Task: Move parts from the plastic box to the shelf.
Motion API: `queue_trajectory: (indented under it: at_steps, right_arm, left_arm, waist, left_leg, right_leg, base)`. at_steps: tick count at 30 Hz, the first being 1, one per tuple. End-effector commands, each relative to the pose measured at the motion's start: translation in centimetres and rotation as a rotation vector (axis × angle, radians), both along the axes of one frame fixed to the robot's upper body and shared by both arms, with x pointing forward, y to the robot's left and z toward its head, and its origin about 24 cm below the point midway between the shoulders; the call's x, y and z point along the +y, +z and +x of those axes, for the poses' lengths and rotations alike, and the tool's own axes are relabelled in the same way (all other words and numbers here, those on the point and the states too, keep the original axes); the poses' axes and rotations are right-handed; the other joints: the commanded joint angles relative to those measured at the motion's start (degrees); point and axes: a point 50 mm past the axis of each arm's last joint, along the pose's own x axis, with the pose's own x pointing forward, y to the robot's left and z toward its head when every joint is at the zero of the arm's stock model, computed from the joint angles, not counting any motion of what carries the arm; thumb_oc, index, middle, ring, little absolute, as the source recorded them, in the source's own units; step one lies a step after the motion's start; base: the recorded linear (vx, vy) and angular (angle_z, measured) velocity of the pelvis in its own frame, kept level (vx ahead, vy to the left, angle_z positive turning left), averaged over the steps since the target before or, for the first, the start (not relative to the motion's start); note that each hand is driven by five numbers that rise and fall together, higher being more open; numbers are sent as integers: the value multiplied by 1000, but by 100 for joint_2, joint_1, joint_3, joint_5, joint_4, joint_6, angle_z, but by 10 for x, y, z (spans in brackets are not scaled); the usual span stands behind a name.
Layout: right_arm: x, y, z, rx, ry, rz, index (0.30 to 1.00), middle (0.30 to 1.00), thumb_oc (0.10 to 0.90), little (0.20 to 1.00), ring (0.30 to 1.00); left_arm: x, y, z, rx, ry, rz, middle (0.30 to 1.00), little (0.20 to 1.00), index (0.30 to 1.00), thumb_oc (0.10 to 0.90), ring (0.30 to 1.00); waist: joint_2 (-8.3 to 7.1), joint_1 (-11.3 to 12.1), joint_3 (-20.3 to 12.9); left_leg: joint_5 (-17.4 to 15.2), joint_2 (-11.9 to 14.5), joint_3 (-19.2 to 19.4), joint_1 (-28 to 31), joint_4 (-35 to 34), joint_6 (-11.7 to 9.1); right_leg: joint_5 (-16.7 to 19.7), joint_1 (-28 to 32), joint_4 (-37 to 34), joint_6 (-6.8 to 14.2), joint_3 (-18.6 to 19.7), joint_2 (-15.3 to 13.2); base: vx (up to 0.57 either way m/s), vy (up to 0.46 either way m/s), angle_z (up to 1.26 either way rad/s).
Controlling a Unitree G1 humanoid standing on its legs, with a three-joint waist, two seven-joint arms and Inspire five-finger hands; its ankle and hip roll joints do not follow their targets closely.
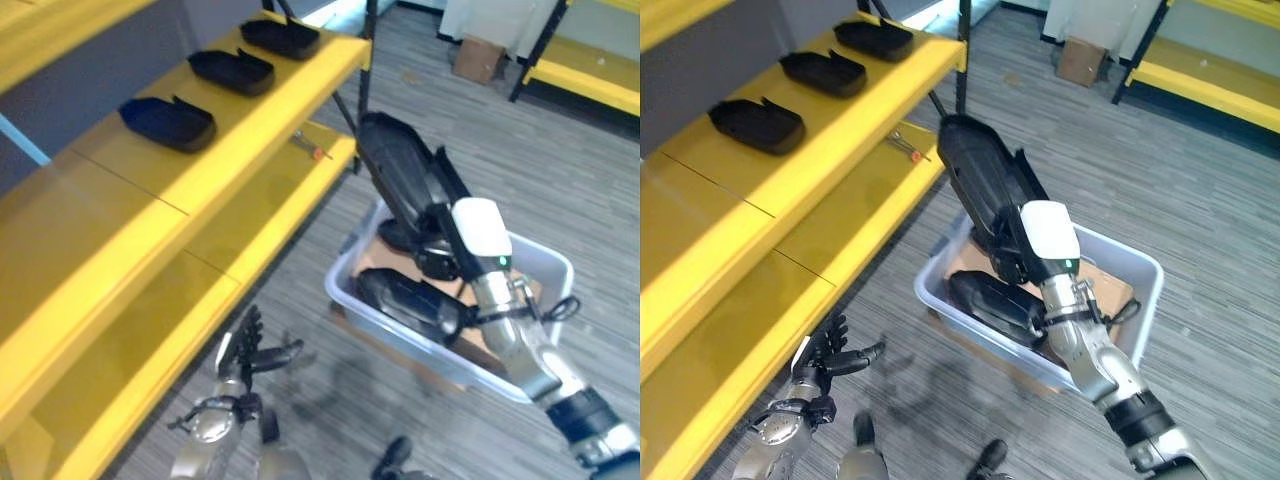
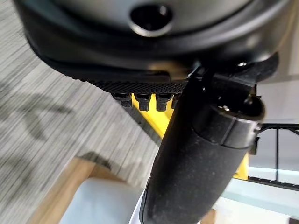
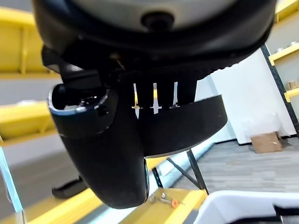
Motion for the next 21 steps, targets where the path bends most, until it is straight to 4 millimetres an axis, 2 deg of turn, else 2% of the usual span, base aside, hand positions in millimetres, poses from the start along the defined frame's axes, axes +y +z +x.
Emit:
queue_trajectory:
  at_steps: [1,5,8,11,13,16,17,21]
  right_arm:
    - [5,64,10,-306,35,68,300,300,400,300,300]
    - [3,54,10,-268,10,93,300,300,400,300,300]
    - [9,49,13,-241,16,103,300,300,400,300,300]
    - [16,47,17,-221,33,105,300,300,400,300,300]
    - [21,48,18,-222,51,120,300,300,400,300,300]
    - [25,50,19,-225,66,114,300,300,400,300,300]
    - [29,48,21,-210,77,111,300,300,400,300,300]
    - [36,46,24,-197,90,116,300,300,400,300,300]
  left_arm:
    - [9,30,11,-162,-30,79,1000,1000,1000,900,1000]
    - [17,33,8,-163,-31,116,1000,1000,1000,900,1000]
    - [25,34,4,-162,-6,149,1000,1000,1000,900,1000]
    - [31,36,2,-167,4,173,1000,1000,1000,900,1000]
    - [35,39,2,-175,14,188,1000,1000,1000,900,1000]
    - [39,40,0,-179,24,198,1000,1000,1000,900,1000]
    - [41,41,-2,-181,31,206,1000,1000,1000,900,1000]
    - [45,44,-4,-190,43,216,1000,1000,1000,900,1000]
  waist:
    - [-229,154,-391]
    - [-343,287,-479]
    - [-458,386,-524]
    - [-545,482,-534]
    - [-630,563,-522]
    - [-690,673,-527]
    - [-733,783,-549]
    - [-806,959,-563]
  left_leg:
    - [-191,-77,-162,47,-115,316]
    - [-338,-472,-257,107,-274,520]
    - [-513,-812,-416,172,-351,725]
    - [-620,-970,-433,226,-360,825]
    - [-664,-1095,-503,232,-360,887]
    - [-701,-1200,-572,219,-350,936]
    - [-740,-1308,-636,224,-341,988]
    - [-803,-1524,-791,202,-312,1088]
  right_leg:
    - [-664,58,412,386,389,-147]
    - [-389,141,426,625,246,-506]
    - [-264,132,662,755,208,-757]
    - [-114,157,750,872,184,-904]
    - [122,229,745,993,145,-1003]
    - [259,307,683,1038,91,-1064]
    - [375,367,632,1068,33,-1119]
    - [612,446,650,1110,-37,-1269]
  base:
    - [83,375,128]
    - [26,230,35]
    - [42,241,30]
    - [49,164,23]
    - [48,148,7]
    - [39,122,23]
    - [54,157,15]
    - [50,179,24]
